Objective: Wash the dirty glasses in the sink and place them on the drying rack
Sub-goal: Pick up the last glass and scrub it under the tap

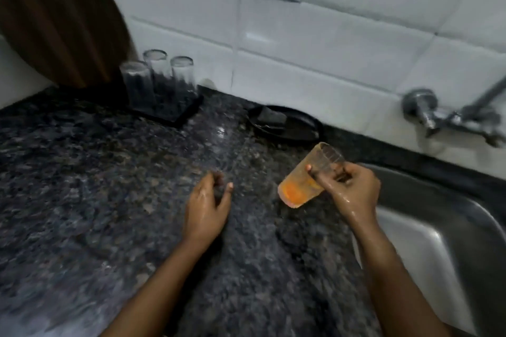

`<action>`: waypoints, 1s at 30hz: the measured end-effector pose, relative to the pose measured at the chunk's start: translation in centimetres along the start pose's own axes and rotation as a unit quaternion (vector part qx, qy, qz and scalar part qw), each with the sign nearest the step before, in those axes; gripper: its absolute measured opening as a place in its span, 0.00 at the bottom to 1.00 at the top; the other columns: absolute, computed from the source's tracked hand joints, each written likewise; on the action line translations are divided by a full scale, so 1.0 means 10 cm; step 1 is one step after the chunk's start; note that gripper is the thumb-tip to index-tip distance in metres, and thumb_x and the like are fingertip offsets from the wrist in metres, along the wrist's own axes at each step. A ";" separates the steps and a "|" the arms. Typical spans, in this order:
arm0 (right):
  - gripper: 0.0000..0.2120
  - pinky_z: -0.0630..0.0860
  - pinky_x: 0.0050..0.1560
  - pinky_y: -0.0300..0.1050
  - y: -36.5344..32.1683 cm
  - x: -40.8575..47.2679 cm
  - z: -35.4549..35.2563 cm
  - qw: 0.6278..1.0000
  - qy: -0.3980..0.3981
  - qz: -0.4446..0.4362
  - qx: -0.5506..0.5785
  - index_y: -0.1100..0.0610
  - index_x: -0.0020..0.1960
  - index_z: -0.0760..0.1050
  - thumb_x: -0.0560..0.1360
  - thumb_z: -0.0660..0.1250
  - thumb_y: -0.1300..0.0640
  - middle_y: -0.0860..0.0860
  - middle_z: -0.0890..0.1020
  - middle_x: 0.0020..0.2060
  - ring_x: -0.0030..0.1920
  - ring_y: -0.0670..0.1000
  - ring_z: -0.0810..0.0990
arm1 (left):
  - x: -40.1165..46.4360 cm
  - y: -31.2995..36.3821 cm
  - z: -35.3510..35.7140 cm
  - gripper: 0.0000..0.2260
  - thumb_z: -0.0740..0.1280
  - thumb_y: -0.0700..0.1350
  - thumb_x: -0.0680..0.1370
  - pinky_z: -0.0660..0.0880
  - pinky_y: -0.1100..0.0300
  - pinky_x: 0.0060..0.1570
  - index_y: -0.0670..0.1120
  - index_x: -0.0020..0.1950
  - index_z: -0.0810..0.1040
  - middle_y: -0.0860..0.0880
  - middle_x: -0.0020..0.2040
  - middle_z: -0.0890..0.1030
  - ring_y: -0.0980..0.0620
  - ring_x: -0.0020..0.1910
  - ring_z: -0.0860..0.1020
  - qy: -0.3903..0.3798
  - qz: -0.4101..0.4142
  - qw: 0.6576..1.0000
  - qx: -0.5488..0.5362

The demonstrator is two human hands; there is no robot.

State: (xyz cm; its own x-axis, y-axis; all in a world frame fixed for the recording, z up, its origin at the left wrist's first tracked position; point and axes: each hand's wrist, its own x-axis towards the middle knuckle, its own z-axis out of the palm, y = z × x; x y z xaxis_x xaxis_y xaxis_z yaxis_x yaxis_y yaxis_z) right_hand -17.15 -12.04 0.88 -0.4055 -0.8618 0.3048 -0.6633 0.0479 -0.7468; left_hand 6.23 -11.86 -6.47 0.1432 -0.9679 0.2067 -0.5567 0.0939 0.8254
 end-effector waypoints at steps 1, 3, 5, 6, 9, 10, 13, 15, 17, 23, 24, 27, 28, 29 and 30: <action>0.21 0.68 0.31 0.43 0.13 -0.03 -0.18 1.000 0.011 0.012 0.007 0.59 0.26 0.72 0.61 0.78 0.45 0.51 0.72 0.21 0.25 0.44 0.70 | -0.07 0.11 0.13 0.12 0.66 0.45 0.77 0.74 0.61 0.53 0.40 0.57 0.76 0.45 0.54 0.81 0.48 0.52 0.79 -0.015 0.003 1.000 -0.016; 0.20 0.69 0.33 0.43 0.44 -0.08 -0.59 0.999 0.032 0.037 0.020 0.60 0.27 0.74 0.61 0.79 0.47 0.52 0.74 0.22 0.27 0.45 0.70 | -0.21 0.37 0.43 0.10 0.66 0.45 0.76 0.70 0.67 0.47 0.40 0.53 0.77 0.47 0.50 0.82 0.53 0.48 0.79 -0.039 0.005 0.999 -0.031; 0.20 0.71 0.35 0.42 0.78 -0.09 -1.00 0.996 0.061 0.065 0.017 0.59 0.28 0.76 0.59 0.79 0.44 0.49 0.74 0.22 0.28 0.44 0.70 | -0.34 0.64 0.77 0.08 0.66 0.45 0.76 0.73 0.64 0.46 0.41 0.51 0.78 0.47 0.46 0.82 0.53 0.45 0.79 -0.061 0.000 0.997 -0.045; 0.21 0.72 0.35 0.42 0.92 -0.08 -1.17 0.994 0.077 0.080 0.008 0.60 0.29 0.76 0.57 0.79 0.43 0.50 0.75 0.23 0.28 0.44 0.71 | -0.40 0.75 0.91 0.08 0.66 0.45 0.76 0.75 0.61 0.45 0.42 0.51 0.78 0.48 0.44 0.82 0.52 0.43 0.80 -0.075 -0.002 0.996 -0.051; 0.20 0.69 0.31 0.38 1.44 0.03 -1.67 0.986 0.113 0.120 -0.008 0.54 0.24 0.72 0.55 0.80 0.43 0.44 0.73 0.19 0.23 0.40 0.70 | -0.58 1.15 1.50 0.04 0.66 0.43 0.76 0.76 0.58 0.41 0.44 0.48 0.79 0.48 0.40 0.82 0.51 0.39 0.80 -0.124 0.013 0.990 -0.062; 0.21 0.68 0.30 0.38 1.61 0.07 -1.79 0.985 0.115 0.129 -0.004 0.52 0.22 0.70 0.54 0.80 0.43 0.43 0.71 0.16 0.21 0.39 0.70 | -0.64 1.29 1.68 0.03 0.66 0.43 0.76 0.76 0.59 0.40 0.45 0.46 0.79 0.48 0.39 0.82 0.51 0.37 0.81 -0.133 0.012 0.989 -0.066; 0.24 0.71 0.30 0.43 2.10 0.19 -2.00 0.985 0.115 0.121 0.040 0.54 0.23 0.70 0.50 0.78 0.38 0.42 0.73 0.17 0.21 0.41 0.70 | -0.67 1.66 2.16 0.10 0.64 0.45 0.78 0.77 0.57 0.40 0.42 0.41 0.79 0.46 0.37 0.84 0.53 0.35 0.81 -0.137 0.023 0.988 -0.071; 0.25 0.74 0.32 0.48 2.28 0.29 -2.13 0.988 0.102 0.103 0.048 0.56 0.26 0.70 0.51 0.79 0.40 0.46 0.73 0.19 0.24 0.45 0.71 | -0.59 1.98 2.45 0.15 0.60 0.48 0.80 0.78 0.60 0.38 0.44 0.38 0.79 0.47 0.34 0.83 0.56 0.31 0.80 -0.152 0.003 0.982 -0.114; 0.23 0.72 0.33 0.44 2.30 0.37 -2.19 0.994 0.072 0.080 0.011 0.58 0.28 0.71 0.53 0.81 0.45 0.48 0.73 0.22 0.25 0.49 0.72 | -0.39 2.24 2.70 0.18 0.57 0.51 0.81 0.76 0.62 0.36 0.47 0.35 0.77 0.48 0.32 0.81 0.56 0.28 0.79 -0.163 -0.030 0.975 -0.148; 0.23 0.77 0.37 0.45 2.27 0.60 -2.25 0.997 -0.025 0.022 0.064 0.47 0.34 0.69 0.52 0.82 0.46 0.46 0.80 0.34 0.37 0.47 0.80 | 0.38 3.00 3.10 0.34 0.48 0.63 0.79 0.72 0.51 0.57 0.34 0.52 0.78 0.36 0.53 0.79 0.38 0.55 0.77 -0.121 -0.064 0.991 0.002; 0.23 0.78 0.38 0.44 2.23 0.63 -2.25 0.996 -0.040 0.013 0.074 0.46 0.36 0.68 0.53 0.81 0.46 0.45 0.81 0.37 0.39 0.47 0.80 | 0.46 3.10 3.12 0.36 0.46 0.64 0.78 0.71 0.50 0.55 0.33 0.54 0.77 0.36 0.54 0.79 0.38 0.55 0.76 -0.114 -0.063 0.991 0.034; 0.24 0.80 0.41 0.47 2.17 0.72 -2.21 0.995 -0.051 -0.010 0.082 0.46 0.40 0.69 0.53 0.81 0.45 0.45 0.81 0.40 0.42 0.46 0.81 | 0.58 3.30 3.15 0.37 0.45 0.66 0.77 0.69 0.51 0.47 0.35 0.53 0.76 0.37 0.50 0.77 0.38 0.53 0.76 -0.095 -0.055 0.991 0.075; 0.25 0.80 0.41 0.47 2.16 0.76 -2.20 0.995 -0.055 -0.011 0.082 0.47 0.41 0.69 0.54 0.80 0.44 0.45 0.81 0.40 0.42 0.46 0.81 | 0.61 3.31 3.17 0.36 0.45 0.66 0.77 0.68 0.52 0.45 0.35 0.51 0.75 0.38 0.47 0.76 0.39 0.51 0.75 -0.093 -0.052 0.991 0.082; 0.25 0.80 0.42 0.47 2.16 0.79 -2.18 0.995 -0.059 -0.010 0.081 0.47 0.41 0.69 0.53 0.80 0.43 0.45 0.81 0.40 0.42 0.45 0.81 | 0.62 3.32 3.18 0.35 0.45 0.66 0.77 0.68 0.52 0.43 0.36 0.48 0.75 0.39 0.45 0.75 0.40 0.47 0.75 -0.095 -0.053 0.991 0.083; 0.26 0.80 0.42 0.48 2.16 0.83 -2.17 0.995 -0.061 -0.008 0.082 0.47 0.42 0.69 0.53 0.80 0.42 0.44 0.81 0.40 0.42 0.45 0.81 | 0.65 3.30 3.19 0.34 0.44 0.66 0.77 0.69 0.53 0.41 0.37 0.45 0.74 0.39 0.43 0.75 0.42 0.43 0.75 -0.099 -0.062 0.991 0.068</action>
State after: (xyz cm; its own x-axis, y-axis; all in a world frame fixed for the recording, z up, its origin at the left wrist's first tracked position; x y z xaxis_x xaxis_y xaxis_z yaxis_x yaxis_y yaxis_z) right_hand -48.50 -7.16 0.10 -0.3092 -0.9174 0.2505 -0.5531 -0.0407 -0.8321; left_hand -37.36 -22.50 5.38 0.0619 -0.9980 -0.0098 -0.6524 -0.0479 0.7563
